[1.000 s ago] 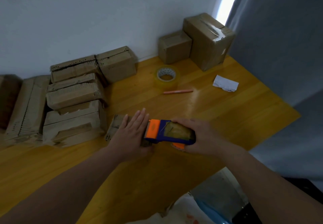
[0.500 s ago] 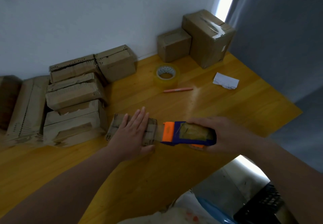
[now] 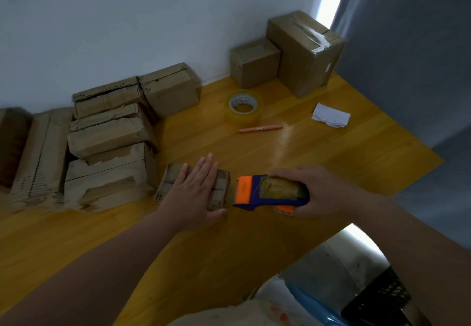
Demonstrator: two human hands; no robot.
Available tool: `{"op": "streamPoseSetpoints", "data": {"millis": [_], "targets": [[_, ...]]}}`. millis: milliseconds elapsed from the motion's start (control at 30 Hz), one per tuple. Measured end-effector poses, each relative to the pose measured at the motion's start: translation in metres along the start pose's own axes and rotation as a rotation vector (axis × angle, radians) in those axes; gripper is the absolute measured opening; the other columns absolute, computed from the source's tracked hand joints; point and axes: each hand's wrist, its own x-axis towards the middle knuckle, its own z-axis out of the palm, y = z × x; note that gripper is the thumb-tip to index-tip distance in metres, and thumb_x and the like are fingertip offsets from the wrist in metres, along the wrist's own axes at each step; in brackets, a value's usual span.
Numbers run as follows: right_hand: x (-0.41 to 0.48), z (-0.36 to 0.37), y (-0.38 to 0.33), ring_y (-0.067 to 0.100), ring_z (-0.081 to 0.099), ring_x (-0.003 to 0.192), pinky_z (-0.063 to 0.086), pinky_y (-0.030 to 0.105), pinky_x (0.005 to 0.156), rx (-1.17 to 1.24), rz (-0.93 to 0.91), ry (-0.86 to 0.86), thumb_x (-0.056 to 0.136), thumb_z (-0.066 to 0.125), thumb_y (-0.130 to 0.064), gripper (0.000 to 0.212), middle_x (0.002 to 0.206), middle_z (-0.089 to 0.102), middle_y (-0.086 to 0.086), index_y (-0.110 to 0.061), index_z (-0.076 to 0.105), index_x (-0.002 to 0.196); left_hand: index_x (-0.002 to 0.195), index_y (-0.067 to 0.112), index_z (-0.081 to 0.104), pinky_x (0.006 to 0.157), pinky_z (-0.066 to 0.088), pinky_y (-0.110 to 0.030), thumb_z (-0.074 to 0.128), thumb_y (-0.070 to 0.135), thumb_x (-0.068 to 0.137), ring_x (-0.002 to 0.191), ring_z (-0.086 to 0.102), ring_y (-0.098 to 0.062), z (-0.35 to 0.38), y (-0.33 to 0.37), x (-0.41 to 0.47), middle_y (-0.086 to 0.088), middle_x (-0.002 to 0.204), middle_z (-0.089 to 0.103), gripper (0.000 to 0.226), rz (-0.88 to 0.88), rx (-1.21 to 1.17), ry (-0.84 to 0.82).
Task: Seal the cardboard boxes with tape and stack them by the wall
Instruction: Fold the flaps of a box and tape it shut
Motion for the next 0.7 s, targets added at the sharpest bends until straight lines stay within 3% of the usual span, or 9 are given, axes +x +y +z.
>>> {"op": "streamPoseSetpoints", "data": {"millis": [100, 200, 467, 567, 700], "targets": [[-0.013, -0.015, -0.007, -0.001, 0.058, 0.101, 0.055, 0.019, 0.08, 0.119, -0.025, 0.045, 0.072, 0.081, -0.043, 0.074, 0.12, 0.056, -0.015, -0.06, 0.036, 0.129, 0.139, 0.016, -0.033, 0.114, -0.02, -0.041, -0.011, 0.093, 0.058, 0.141, -0.029, -0.017, -0.002, 0.0, 0.001, -0.002, 0.148, -0.039, 0.114, 0.005, 0.0, -0.001], [-0.016, -0.022, -0.015, 0.001, 0.059, 0.102, 0.057, 0.024, 0.08, 0.099, -0.035, 0.043, 0.072, 0.081, -0.044, 0.078, 0.122, 0.055, -0.017, -0.054, 0.038, 0.136, 0.138, 0.015, -0.035, 0.114, -0.02, -0.041, -0.022, 0.09, 0.052, 0.14, -0.029, -0.018, -0.004, 0.0, 0.0, -0.004, 0.148, -0.039, 0.115, 0.004, 0.018, -0.021], [-0.026, -0.034, -0.022, -0.002, 0.059, 0.099, 0.057, 0.026, 0.078, 0.078, -0.021, 0.029, 0.069, 0.079, -0.051, 0.075, 0.116, 0.056, -0.023, -0.059, 0.038, 0.132, 0.137, 0.012, -0.035, 0.114, -0.019, -0.042, -0.015, 0.092, 0.056, 0.141, -0.028, -0.019, -0.002, -0.001, 0.0, -0.004, 0.148, -0.038, 0.116, -0.011, 0.01, -0.033], [-0.024, -0.039, -0.025, -0.001, 0.057, 0.096, 0.056, 0.026, 0.079, 0.001, 0.069, -0.036, 0.072, 0.077, -0.051, 0.074, 0.114, 0.054, -0.022, -0.055, 0.038, 0.135, 0.136, 0.013, -0.037, 0.114, -0.02, -0.042, -0.006, 0.093, 0.057, 0.141, -0.028, -0.018, -0.002, 0.001, 0.001, -0.003, 0.148, -0.039, 0.117, -0.019, 0.009, -0.044], [0.001, -0.029, -0.045, 0.003, 0.056, 0.083, 0.055, 0.026, 0.074, -0.103, 0.139, -0.165, 0.08, 0.073, -0.041, 0.068, 0.101, 0.054, -0.017, -0.048, 0.039, 0.138, 0.137, 0.015, -0.037, 0.113, -0.022, -0.041, -0.018, 0.092, 0.052, 0.139, -0.032, -0.017, -0.002, 0.0, 0.0, -0.002, 0.147, -0.041, 0.116, -0.01, -0.009, -0.043]]}}
